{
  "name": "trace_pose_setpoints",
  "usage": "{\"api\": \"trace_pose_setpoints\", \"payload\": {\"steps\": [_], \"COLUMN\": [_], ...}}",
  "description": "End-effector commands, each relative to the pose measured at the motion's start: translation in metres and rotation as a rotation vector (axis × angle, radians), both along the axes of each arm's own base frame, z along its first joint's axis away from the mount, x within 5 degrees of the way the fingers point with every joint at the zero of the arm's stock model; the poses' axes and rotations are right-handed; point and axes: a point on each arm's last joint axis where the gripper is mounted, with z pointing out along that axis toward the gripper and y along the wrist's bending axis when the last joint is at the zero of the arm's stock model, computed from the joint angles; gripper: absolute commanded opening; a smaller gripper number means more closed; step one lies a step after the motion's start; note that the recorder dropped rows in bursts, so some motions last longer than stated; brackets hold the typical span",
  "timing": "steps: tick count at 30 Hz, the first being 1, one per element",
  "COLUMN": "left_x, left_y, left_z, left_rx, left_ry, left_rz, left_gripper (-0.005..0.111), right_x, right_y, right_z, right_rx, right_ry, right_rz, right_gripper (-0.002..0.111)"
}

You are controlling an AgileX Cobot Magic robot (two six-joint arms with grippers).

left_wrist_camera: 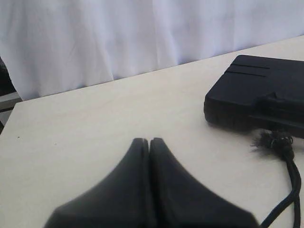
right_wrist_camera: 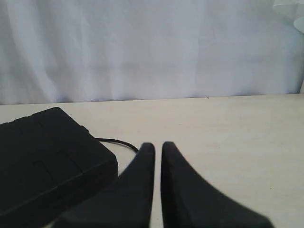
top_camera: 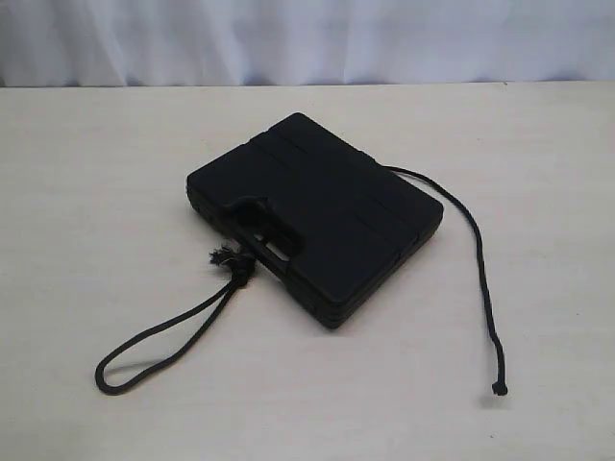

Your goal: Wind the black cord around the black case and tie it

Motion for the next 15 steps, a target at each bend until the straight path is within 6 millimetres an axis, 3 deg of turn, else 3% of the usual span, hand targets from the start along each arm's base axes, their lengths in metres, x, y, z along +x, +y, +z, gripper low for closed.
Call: {"api": "trace_pose_setpoints", "payload": {"steps": [1,13,15], "left_x": [-0.0001,0.0006,0.0011], "left_y": [-0.0003,-0.0003,-0.0005], "left_z": [-0.0001,0.0043,0.0079], "left_rx": [-0.003,-0.004,-0.016], "left_ry": [-0.005,-0.054,-0.094], "left_rz": [-0.005,-0.004,-0.004], "left_gripper": [0.0,0.0,0.0], "right_x": [-0.0002,0.0,-0.0001], "right_y": [-0.0001,0.0003,0.0014], "right_z": [0.0,0.0043,0.0093], "right_rx": [0.004,0.005,0.136], "right_ry": [-0.011,-0.058,-0.109], "right_rz": [-0.003,0.001,0.01], "right_gripper": [0.005,0.005,0.005]}}
